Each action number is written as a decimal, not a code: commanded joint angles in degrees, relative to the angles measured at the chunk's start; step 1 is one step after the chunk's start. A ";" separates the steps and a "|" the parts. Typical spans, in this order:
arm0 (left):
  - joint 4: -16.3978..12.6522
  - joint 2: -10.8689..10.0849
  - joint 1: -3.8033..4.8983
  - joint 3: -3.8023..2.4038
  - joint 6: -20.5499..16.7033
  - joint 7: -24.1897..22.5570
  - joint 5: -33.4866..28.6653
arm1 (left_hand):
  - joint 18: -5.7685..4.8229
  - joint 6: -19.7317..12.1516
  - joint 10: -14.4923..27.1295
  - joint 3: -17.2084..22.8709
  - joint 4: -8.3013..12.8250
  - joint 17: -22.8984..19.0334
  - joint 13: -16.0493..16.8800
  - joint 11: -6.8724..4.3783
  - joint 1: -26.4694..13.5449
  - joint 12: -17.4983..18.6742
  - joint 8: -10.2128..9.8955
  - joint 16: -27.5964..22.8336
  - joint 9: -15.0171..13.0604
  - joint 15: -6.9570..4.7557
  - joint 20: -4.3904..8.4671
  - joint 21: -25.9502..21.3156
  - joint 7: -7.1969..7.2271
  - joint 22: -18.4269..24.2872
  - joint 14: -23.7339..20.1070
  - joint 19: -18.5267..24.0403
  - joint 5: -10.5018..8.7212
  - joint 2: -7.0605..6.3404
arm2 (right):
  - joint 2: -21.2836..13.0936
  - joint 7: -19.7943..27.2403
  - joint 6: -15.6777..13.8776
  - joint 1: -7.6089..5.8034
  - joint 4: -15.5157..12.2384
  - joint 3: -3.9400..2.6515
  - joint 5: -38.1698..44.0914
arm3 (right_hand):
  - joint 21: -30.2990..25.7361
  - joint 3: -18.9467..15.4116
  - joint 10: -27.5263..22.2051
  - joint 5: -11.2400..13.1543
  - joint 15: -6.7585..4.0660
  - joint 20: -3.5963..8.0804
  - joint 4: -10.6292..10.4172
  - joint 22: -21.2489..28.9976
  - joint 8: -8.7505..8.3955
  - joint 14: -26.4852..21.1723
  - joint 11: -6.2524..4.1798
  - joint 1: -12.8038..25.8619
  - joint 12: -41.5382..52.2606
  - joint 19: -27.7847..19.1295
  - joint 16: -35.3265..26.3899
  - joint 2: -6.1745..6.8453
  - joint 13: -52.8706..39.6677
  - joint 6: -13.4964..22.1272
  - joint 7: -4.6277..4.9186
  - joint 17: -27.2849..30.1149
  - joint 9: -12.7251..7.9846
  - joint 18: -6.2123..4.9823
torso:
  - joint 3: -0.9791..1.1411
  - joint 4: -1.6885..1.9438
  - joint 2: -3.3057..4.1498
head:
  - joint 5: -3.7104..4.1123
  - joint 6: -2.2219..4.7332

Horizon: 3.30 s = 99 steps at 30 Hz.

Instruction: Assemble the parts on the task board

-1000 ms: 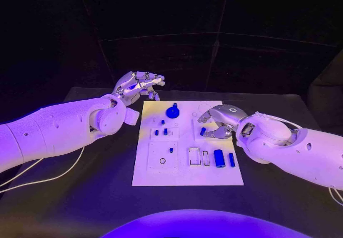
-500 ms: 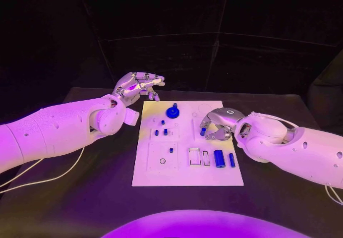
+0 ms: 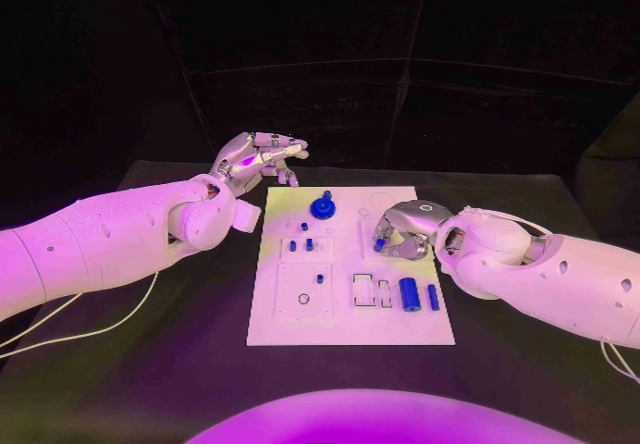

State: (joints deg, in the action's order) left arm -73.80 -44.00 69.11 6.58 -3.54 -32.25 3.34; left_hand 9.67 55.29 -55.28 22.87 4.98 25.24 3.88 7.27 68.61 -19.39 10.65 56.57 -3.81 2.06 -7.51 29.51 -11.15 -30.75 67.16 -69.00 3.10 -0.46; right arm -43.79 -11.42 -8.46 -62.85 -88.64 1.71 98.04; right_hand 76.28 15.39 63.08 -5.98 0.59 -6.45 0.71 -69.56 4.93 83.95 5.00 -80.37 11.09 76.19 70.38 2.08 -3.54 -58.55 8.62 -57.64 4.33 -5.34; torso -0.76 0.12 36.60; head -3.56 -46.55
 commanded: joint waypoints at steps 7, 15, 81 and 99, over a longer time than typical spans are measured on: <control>0.05 0.12 0.10 -0.04 0.80 -0.05 -0.29 | 0.78 0.15 0.28 -0.21 0.32 -0.16 -0.07 -0.08 0.70 -0.35 -0.31 -0.09 -0.02 0.06 -0.14 -0.34 -0.05 0.12 -0.48 -0.43 -0.15 -0.03 | 0.40 0.57 -0.64 -0.07 0.30 -0.04 0.38 | 0.50 1.01 0.81 0.43 -0.31 -0.01 -0.28 -0.21 -0.28 1.01 0.10 0.64 -1.35 0.43 0.48 0.53 0.06 -0.63 0.17 -0.10 -0.24 0.56 | -0.01 -0.01 -0.02 | 0.06 -0.09; 0.10 0.10 0.10 -0.04 0.88 0.08 -0.29 | 0.78 0.14 0.30 -0.23 0.34 -0.17 -0.08 -0.07 0.70 -0.35 -0.31 -0.08 -0.01 0.06 -0.14 -0.35 -0.06 0.14 -0.48 -0.44 -0.15 -0.04 | 0.67 0.36 -0.94 -0.07 0.40 -0.04 0.38 | 0.51 1.47 0.90 0.40 -0.20 -0.08 -0.30 -0.22 -0.59 0.99 0.29 0.75 -1.99 0.39 0.56 1.06 0.05 -0.63 0.47 -0.13 -0.34 0.56 | -0.02 -0.01 -0.01 | 0.08 -0.16; 0.27 0.13 0.09 -0.02 1.07 0.46 -0.28 | 0.76 -0.03 0.56 -0.58 0.51 -0.42 -0.11 0.01 0.71 -0.44 -0.41 0.00 0.01 0.11 -0.16 -0.58 -0.17 0.38 -0.55 -0.56 -0.16 -0.05 | 2.76 5.00 -6.93 0.29 -10.48 -3.26 -4.02 | 2.90 10.45 8.07 2.67 -1.24 0.93 3.36 -3.45 0.25 1.22 -0.95 -1.40 -4.14 1.98 2.28 0.72 -0.53 -5.73 -0.21 -1.76 0.18 1.19 | -0.17 0.13 0.01 | -1.13 -0.27; 0.54 0.44 0.11 -0.03 0.95 0.30 -0.28 | 0.76 -0.08 0.63 -0.65 0.54 -0.49 -0.11 0.02 0.73 -0.47 -0.44 0.02 0.01 0.12 -0.17 -0.65 -0.17 0.45 -0.57 -0.60 -0.15 0.01 | 10.09 7.83 -0.37 3.53 -6.75 -0.48 -2.42 | 2.77 10.94 7.91 2.20 -1.07 0.79 3.54 -3.23 -0.04 1.17 -0.74 -1.07 -4.62 1.74 2.23 0.80 -0.51 -5.48 0.01 -1.57 0.08 1.13 | -0.06 0.10 -0.05 | -1.67 -0.81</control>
State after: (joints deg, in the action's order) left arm -73.26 -43.66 69.11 6.60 -3.02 -31.50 3.33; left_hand 9.65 55.29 -54.87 22.39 5.46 24.80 3.83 7.28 69.06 -19.53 10.45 56.57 -3.81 2.26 -7.70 29.07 -11.15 -30.34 66.96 -69.21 3.10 -0.46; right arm -33.82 -4.71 -11.45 -59.37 -95.62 1.20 94.32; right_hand 78.98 26.07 69.84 -3.36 -0.63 -5.43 4.27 -72.88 5.29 83.94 5.00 -81.34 6.79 78.05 72.43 2.50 -4.01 -64.23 8.40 -59.31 4.50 -4.85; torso -0.82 0.12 36.58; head -5.42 -47.43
